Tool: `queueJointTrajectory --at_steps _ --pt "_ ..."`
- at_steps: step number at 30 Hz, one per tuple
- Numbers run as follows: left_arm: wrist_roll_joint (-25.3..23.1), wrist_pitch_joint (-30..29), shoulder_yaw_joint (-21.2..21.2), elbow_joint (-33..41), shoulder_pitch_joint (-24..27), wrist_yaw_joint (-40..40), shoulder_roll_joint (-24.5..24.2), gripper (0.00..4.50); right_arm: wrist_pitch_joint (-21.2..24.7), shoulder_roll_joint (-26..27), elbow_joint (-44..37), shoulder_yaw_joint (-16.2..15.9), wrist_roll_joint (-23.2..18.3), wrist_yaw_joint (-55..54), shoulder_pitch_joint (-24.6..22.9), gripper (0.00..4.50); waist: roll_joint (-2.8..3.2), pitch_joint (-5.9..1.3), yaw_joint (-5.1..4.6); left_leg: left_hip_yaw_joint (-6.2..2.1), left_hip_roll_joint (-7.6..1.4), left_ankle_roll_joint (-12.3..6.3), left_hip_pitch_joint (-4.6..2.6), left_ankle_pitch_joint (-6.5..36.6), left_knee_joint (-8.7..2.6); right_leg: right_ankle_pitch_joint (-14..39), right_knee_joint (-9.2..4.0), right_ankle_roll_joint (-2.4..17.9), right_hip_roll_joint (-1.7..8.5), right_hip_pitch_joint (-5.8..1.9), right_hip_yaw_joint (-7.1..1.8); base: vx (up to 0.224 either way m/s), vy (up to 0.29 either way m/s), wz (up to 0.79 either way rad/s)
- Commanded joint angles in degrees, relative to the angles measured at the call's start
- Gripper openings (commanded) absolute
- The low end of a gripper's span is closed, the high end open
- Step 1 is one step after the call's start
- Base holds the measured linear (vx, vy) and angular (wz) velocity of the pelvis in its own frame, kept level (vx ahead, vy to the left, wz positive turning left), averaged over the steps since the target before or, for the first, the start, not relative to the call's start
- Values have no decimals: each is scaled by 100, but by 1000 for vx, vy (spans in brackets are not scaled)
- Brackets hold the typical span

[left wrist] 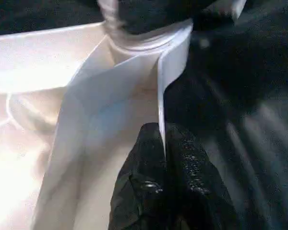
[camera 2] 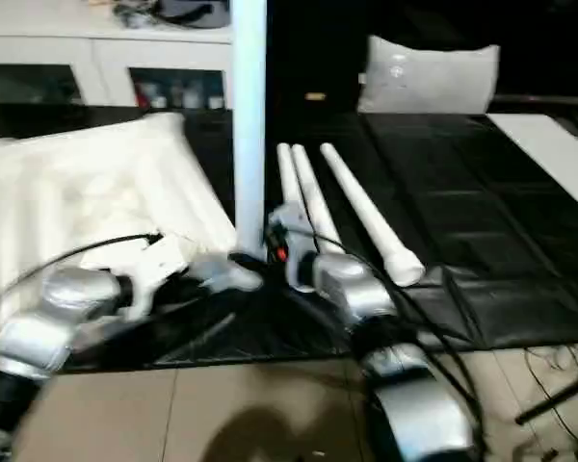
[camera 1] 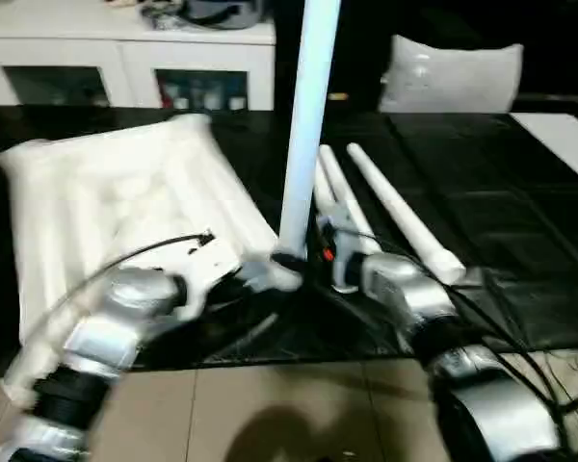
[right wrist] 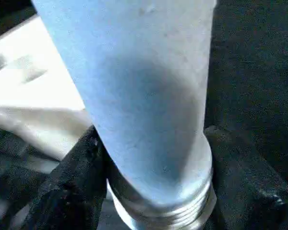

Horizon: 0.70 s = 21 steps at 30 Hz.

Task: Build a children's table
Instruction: Rotate leg to tighten

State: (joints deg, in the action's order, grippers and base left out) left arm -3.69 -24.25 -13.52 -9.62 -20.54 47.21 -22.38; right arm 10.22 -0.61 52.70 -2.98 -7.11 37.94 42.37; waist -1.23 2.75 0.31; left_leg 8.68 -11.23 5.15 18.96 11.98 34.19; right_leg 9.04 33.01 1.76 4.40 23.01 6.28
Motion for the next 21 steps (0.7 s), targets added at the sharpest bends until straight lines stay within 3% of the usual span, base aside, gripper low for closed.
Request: queueJointTrajectory --at_steps 1,2,3,6,9,13,15,18,21 --pt "7 -269 -205 271 -81 -362 450 0 76 282 416 -29 23 -572 118 269 141 -265 13 -102 -143 4 -15 2335 -465 3669 -608 358 414 -212 -189 0 0 0" --pt "-14 -350 -196 300 -108 -459 541 0 21 307 461 -20 42 -646 142 304 108 -254 2 -104 -169 -9 19 2307 -485 3274 -565 509 395 -206 -188 0 0 0" --pt "-28 -372 -202 311 -124 -497 582 0 -13 314 473 -12 45 -665 149 324 101 -244 7 -75 -152 -32 -54 2451 -459 3384 -597 532 396 -140 -192 0 0 0" --pt "-153 -409 -292 343 -190 -612 673 0 -239 294 449 45 56 -585 131 348 109 -263 18 -91 -143 -90 1 2379 -465 3461 -598 441 423 -191 -190 0 0 0" --pt "-262 -433 -297 299 -196 -690 602 0 -390 232 421 107 77 -497 105 373 107 -273 51 -74 -166 -117 15 2188 -476 3108 -540 621 422 -183 -241 0 0 0" --pt "-344 -381 -265 225 -188 -729 411 0 -493 85 242 208 -75 -193 7 401 125 -307 174 -34 -195 -150 65 1708 -493 2209 -405 944 412 -238 -310 0 0 0" --pt "-338 -364 -238 211 -186 -705 358 0 -523 -8 106 202 -133 15 -68 416 127 -310 176 -32 -197 -147 87 1600 -494 2050 -377 1010 411 -254 -313 0 0 0" --pt "-311 -26 -245 127 -176 -394 120 0 -555 -424 -440 82 -242 816 -376 442 118 -338 226 -16 -198 -254 108 1263 -475 1656 -340 1066 409 -293 -326 18 -5 1" --pt "-282 117 -268 104 -164 -245 38 0 -568 -556 -557 56 -252 1037 -445 442 118 -387 251 -1 -198 -447 161 615 -424 813 -218 1305 398 -333 -322 0 0 0"
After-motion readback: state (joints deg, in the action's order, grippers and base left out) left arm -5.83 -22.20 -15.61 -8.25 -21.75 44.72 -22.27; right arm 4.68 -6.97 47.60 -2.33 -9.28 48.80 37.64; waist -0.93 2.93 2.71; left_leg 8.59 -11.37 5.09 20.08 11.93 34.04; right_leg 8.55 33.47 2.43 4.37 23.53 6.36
